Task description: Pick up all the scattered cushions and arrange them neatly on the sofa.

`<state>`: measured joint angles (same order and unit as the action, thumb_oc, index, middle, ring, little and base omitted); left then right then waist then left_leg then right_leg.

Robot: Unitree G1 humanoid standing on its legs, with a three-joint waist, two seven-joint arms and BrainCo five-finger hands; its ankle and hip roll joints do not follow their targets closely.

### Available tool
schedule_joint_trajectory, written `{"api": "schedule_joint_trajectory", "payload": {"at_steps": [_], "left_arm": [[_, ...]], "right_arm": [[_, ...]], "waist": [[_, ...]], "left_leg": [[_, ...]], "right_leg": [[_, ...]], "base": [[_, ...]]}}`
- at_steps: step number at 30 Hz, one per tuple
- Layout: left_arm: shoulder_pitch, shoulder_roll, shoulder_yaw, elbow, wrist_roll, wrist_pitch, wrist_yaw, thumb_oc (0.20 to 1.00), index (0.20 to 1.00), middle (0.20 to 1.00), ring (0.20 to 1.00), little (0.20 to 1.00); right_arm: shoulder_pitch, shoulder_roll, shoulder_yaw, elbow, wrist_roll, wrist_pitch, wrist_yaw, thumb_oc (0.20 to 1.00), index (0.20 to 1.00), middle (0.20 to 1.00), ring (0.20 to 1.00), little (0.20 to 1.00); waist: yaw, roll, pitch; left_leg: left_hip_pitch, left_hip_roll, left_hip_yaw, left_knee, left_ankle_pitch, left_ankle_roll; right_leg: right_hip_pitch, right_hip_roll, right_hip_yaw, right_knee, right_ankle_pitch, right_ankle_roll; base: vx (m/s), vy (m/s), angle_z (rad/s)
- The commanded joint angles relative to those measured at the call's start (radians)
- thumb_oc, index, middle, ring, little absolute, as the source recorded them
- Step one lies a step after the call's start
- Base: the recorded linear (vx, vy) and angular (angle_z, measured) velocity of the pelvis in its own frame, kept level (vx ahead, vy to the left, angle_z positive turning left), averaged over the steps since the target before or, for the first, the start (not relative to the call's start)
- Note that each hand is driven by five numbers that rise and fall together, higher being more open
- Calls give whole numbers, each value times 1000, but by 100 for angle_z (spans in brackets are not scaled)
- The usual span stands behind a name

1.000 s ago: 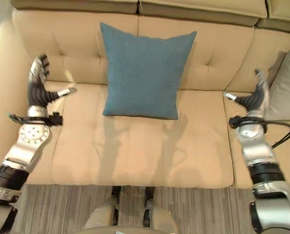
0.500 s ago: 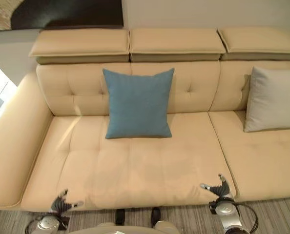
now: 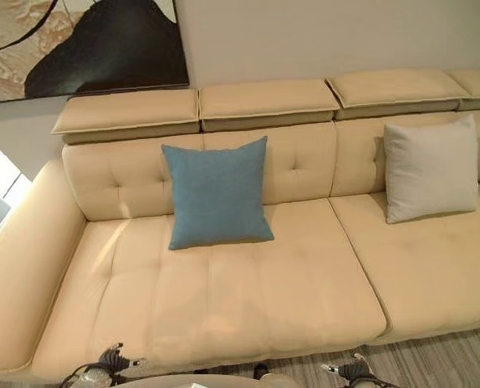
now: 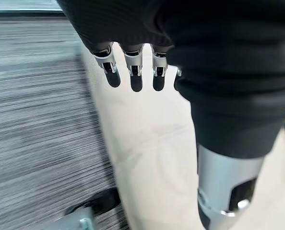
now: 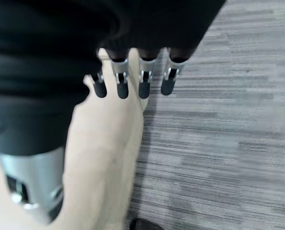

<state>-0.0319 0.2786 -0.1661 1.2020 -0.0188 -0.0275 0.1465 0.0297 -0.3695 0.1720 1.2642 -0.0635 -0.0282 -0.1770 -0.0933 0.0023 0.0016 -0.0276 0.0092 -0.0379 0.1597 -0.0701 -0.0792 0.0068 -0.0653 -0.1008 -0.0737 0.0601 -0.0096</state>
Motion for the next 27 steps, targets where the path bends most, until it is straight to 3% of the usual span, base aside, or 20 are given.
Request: {"api": "schedule_joint_trajectory", "payload": {"at_steps": [1,6,8,13,14,17,27], "left_arm": [[-22,42,13,7,24,-10,-9,1000,1000,1000,1000,1000],[-94,70,13,30,27,-1,8,1000,1000,1000,1000,1000],[-134,103,0,48,33,2,-18,1000,1000,1000,1000,1000],[-176,162,-1,80,37,22,-44,1000,1000,1000,1000,1000],[-183,170,0,91,34,24,-47,1000,1000,1000,1000,1000],[-151,140,9,79,27,19,-36,1000,1000,1000,1000,1000],[-139,125,26,106,10,32,-49,1000,1000,1000,1000,1000]], "right_arm": [[-57,9,-16,22,-13,11,4,1000,1000,1000,1000,1000],[-97,16,0,20,-37,37,-2,1000,1000,1000,1000,1000],[-195,-51,-1,72,-38,70,19,1000,1000,1000,1000,1000],[-242,-74,24,97,-33,74,40,1000,1000,1000,1000,1000],[-236,-67,22,99,-22,71,41,1000,1000,1000,1000,1000],[-234,-53,16,100,-29,79,35,1000,1000,1000,1000,1000],[-238,-53,13,129,-19,90,28,1000,1000,1000,1000,1000]], "waist": [[-5,-26,5],[-14,-36,38],[7,-44,46],[33,-35,59],[45,-41,37],[66,-51,0],[58,-51,-39]], "left_leg": [[101,3,17,-95,-75,20],[113,-41,34,-209,-48,60],[107,-53,39,-227,-36,71],[79,-44,49,-236,5,89],[67,-47,57,-244,13,84],[49,-44,70,-247,18,73],[89,-10,60,-247,10,48]], "right_leg": [[-57,-4,6,29,-39,129],[-169,-48,25,33,66,187],[-185,-64,15,36,73,201],[-165,-49,-1,217,-33,174],[-103,-48,7,202,-59,176],[-62,-60,-12,120,-51,177],[29,-29,-14,-8,-55,165]], "base": [[-169,208,14],[-251,213,-26],[-232,147,-68],[-174,46,-20],[-92,-38,5],[-4,-99,-4],[28,-54,3]]}}
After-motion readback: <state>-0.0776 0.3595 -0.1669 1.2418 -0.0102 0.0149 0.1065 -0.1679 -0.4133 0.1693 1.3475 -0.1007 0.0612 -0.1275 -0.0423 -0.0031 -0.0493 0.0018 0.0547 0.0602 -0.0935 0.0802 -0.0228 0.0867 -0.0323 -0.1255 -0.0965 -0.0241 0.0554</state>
